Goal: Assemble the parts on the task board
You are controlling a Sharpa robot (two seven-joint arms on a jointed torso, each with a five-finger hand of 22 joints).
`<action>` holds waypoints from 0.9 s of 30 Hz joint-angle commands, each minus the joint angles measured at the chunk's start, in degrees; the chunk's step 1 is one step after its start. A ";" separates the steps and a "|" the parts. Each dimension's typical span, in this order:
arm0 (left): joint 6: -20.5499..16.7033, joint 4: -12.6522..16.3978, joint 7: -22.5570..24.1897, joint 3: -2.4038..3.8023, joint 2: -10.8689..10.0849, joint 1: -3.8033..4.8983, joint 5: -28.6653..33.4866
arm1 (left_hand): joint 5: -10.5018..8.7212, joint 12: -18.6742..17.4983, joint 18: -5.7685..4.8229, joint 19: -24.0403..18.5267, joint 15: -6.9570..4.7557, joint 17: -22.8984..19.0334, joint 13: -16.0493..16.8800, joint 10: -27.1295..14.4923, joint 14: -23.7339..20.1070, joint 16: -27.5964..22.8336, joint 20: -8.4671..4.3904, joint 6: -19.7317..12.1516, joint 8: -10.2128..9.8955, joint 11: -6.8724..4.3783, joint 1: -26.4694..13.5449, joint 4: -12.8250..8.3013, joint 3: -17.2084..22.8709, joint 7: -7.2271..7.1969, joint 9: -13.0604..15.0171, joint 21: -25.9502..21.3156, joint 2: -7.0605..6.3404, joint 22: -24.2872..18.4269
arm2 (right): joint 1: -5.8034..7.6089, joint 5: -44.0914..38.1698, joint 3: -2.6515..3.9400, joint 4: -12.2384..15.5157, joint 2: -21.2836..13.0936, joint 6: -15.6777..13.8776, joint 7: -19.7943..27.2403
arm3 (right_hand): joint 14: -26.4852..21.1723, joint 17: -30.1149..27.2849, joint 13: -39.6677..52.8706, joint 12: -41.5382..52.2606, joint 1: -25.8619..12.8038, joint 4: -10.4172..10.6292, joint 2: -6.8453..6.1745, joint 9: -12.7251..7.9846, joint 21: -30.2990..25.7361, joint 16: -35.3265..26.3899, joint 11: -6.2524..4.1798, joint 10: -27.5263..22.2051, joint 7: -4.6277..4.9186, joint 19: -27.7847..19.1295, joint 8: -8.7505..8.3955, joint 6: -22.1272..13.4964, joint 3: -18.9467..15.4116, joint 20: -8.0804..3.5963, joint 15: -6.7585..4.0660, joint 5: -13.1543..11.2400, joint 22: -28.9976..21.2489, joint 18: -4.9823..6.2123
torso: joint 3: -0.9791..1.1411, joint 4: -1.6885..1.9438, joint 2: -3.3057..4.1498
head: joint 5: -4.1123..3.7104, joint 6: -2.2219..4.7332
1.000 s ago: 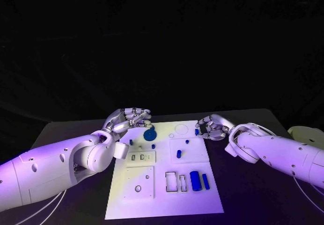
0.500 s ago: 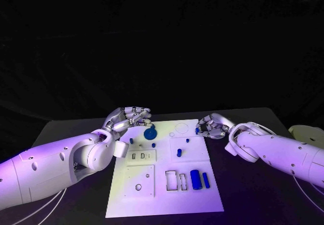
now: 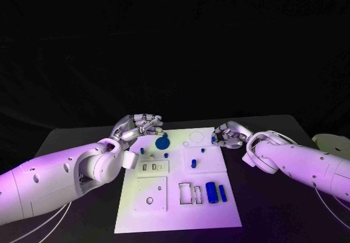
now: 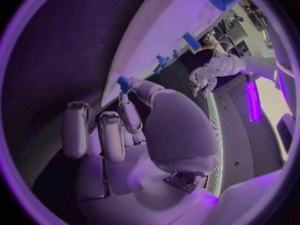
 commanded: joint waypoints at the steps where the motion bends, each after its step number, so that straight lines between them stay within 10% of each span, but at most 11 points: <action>1: 0.72 0.20 0.33 0.04 0.00 0.02 0.24 | -0.06 -0.15 0.60 -0.29 0.15 0.07 -0.06 -0.32 -0.38 -0.35 0.09 -0.04 -0.32 -0.13 -0.52 0.06 0.28 0.43 0.06 -0.30 0.13 -0.05 | -0.08 -1.16 -0.01 -0.11 0.17 0.75 -0.43 | 4.05 6.40 -0.11 0.23 0.02 -0.26 0.24 -0.03 0.21 -0.27 -0.06 0.28 0.04 0.28 0.05 0.15 0.26 -0.21 -0.37 -0.33 3.40 -0.45 | 0.02 -0.07 -0.02 | 0.12 -0.16; 27: 0.72 0.36 0.14 0.04 -0.25 0.03 0.24 | -0.06 -0.15 0.60 -0.29 0.15 0.07 -0.06 -0.32 -0.38 -0.35 0.09 -0.04 -0.32 -0.13 -0.52 0.06 0.28 0.43 0.06 -0.30 0.13 -0.05 | -0.24 -1.51 -0.01 -0.80 1.05 -0.51 -1.07 | 4.13 6.65 0.41 0.79 -1.02 0.11 1.12 0.42 0.33 -0.19 -0.87 0.77 -1.01 0.52 1.75 3.05 0.31 -0.67 -0.98 -0.64 3.76 -0.49 | 0.14 -0.06 0.06 | 0.08 -0.39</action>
